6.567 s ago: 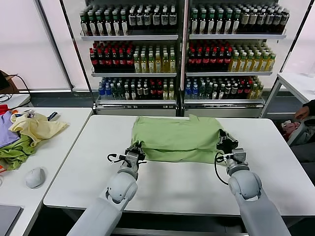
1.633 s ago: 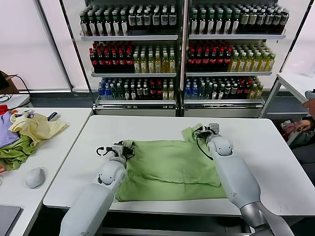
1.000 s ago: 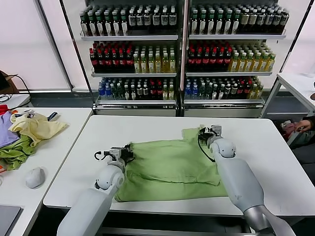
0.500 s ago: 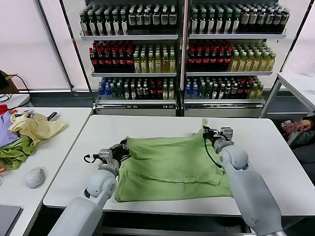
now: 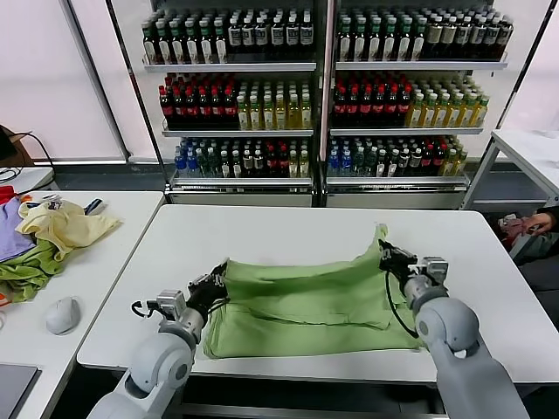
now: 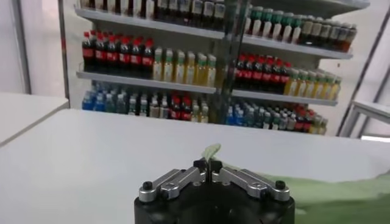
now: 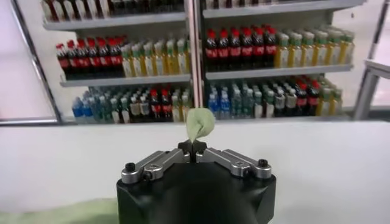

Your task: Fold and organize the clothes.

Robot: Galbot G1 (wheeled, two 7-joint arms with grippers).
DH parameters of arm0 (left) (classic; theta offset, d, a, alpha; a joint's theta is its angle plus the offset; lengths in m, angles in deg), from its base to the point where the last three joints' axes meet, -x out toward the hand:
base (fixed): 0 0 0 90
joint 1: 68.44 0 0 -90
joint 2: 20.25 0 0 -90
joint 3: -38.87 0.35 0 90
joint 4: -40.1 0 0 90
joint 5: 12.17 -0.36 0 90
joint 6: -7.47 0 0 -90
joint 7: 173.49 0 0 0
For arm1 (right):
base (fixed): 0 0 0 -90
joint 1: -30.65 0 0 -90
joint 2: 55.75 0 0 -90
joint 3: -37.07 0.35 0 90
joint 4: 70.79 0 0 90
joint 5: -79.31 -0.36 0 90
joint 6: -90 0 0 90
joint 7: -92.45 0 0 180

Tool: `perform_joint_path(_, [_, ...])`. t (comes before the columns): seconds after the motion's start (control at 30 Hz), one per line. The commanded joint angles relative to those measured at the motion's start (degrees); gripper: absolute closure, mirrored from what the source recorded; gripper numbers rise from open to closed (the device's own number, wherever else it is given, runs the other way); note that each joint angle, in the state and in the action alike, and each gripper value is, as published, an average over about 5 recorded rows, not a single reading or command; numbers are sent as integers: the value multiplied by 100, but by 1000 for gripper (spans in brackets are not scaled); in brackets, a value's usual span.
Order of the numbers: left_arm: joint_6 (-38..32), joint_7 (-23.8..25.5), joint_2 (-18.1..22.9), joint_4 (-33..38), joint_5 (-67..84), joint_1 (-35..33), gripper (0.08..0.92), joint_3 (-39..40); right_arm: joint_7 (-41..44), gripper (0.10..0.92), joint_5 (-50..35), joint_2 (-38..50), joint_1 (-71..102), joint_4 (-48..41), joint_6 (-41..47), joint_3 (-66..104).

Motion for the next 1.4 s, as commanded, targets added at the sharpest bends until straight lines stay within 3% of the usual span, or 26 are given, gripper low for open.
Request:
perform_joint_path(0.03, [341,122,-69,41,-532,-357,909,144,-158,906,310,25,761,278,157,302])
perform_joint_path(0.27, [462,243,-46,-448,-1192,-163,909,289,-221,905,425,-68,552,-110,164,70])
perform_joint_path(0.43, [442,222,13,-452,-1494,-198,866,263,-150,817,436,-83,554,-66,157,53])
perform_joint_path(0.73, [34,-425,571,180,-2136,-781,614,-5,-98,559,550,-86,839,387,38,155])
perform_joint_path(1.1, [271,-1009,1185,-203,-2474,-1248,293,63,-119,248,630,-187,941,469,-9,148])
perform_joint_path(1.2, [311,-1043,1239,-204,-2450,-1304,231,47,-125,210,627,-200,940,488,-9,145])
perform_joint_path(1.33, [317,-995,1258,-132,-2336,-1407,270,52,-128,203,620,-206,939,513,-9,149])
perform_joint_path(1.4, [317,-948,1255,-111,-2228,-1433,347,50,-130,203,616,-211,935,524,-8,149])
